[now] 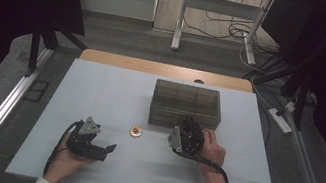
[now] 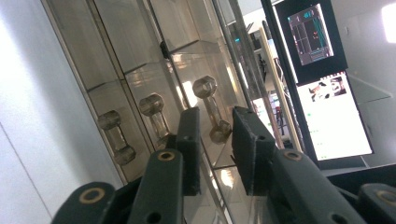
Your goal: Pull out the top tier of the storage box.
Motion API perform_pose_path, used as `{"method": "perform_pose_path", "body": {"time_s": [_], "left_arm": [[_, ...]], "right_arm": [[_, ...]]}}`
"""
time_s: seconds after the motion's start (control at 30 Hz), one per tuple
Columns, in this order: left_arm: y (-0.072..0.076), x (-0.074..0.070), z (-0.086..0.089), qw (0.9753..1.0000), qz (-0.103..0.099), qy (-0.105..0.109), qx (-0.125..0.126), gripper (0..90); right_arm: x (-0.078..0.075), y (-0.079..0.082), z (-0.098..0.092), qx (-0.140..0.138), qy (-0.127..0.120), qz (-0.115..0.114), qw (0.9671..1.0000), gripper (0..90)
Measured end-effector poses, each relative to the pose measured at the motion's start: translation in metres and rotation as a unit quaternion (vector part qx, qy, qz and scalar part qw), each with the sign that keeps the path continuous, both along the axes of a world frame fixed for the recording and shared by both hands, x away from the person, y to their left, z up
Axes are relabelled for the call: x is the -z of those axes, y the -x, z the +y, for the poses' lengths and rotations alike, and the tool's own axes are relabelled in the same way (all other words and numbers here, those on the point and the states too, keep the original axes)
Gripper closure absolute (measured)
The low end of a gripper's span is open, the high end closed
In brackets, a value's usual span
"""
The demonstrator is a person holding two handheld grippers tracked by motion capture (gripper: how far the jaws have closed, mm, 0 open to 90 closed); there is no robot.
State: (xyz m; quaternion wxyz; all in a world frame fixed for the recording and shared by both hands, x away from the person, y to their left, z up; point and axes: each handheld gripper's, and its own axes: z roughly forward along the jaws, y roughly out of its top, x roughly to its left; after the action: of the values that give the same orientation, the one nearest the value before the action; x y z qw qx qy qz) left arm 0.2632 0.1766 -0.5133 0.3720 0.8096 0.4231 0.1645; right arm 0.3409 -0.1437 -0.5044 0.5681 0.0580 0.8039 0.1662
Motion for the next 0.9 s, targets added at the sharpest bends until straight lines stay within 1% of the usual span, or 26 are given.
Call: {"method": "perform_pose_path", "body": {"time_s": [0.1, 0.27, 0.57, 0.63, 0.7, 0.73, 0.9], "left_arm": [[0.0, 0.0, 0.0, 1.0, 0.0, 0.0, 0.0, 8.9], [-0.0001, 0.0001, 0.0002, 1.0, 0.0, 0.0, 0.0, 8.9], [0.0, -0.0001, 0.0005, 1.0, 0.0, 0.001, 0.0, 8.9], [-0.0002, 0.0, 0.0006, 1.0, 0.0, 0.001, -0.001, 8.9], [-0.0004, 0.0002, 0.0006, 1.0, 0.001, 0.0, 0.0, 8.9], [-0.0005, 0.0002, 0.0006, 1.0, 0.001, 0.0, 0.0, 8.9], [-0.0003, 0.0, 0.0013, 1.0, 0.0, 0.002, -0.002, 8.9]], "right_arm": [[-0.0002, -0.0001, -0.0001, 0.001, 0.002, -0.004, 1.0, 75.8], [0.0008, 0.0002, 0.0003, 0.0, 0.013, -0.012, 0.9998, 76.8], [0.0016, 0.001, 0.0004, 0.0, 0.024, -0.018, 0.9995, 78.3], [0.0016, 0.0009, 0.0006, 0.001, 0.02, -0.017, 0.9997, 78.4], [0.0013, 0.001, 0.0007, 0.001, 0.021, -0.016, 0.9997, 78.6], [0.001, 0.0011, 0.0004, 0.001, 0.025, -0.016, 0.9996, 78.6], [0.0009, 0.002, 0.0004, 0.001, 0.025, -0.019, 0.9995, 79.0]]}}
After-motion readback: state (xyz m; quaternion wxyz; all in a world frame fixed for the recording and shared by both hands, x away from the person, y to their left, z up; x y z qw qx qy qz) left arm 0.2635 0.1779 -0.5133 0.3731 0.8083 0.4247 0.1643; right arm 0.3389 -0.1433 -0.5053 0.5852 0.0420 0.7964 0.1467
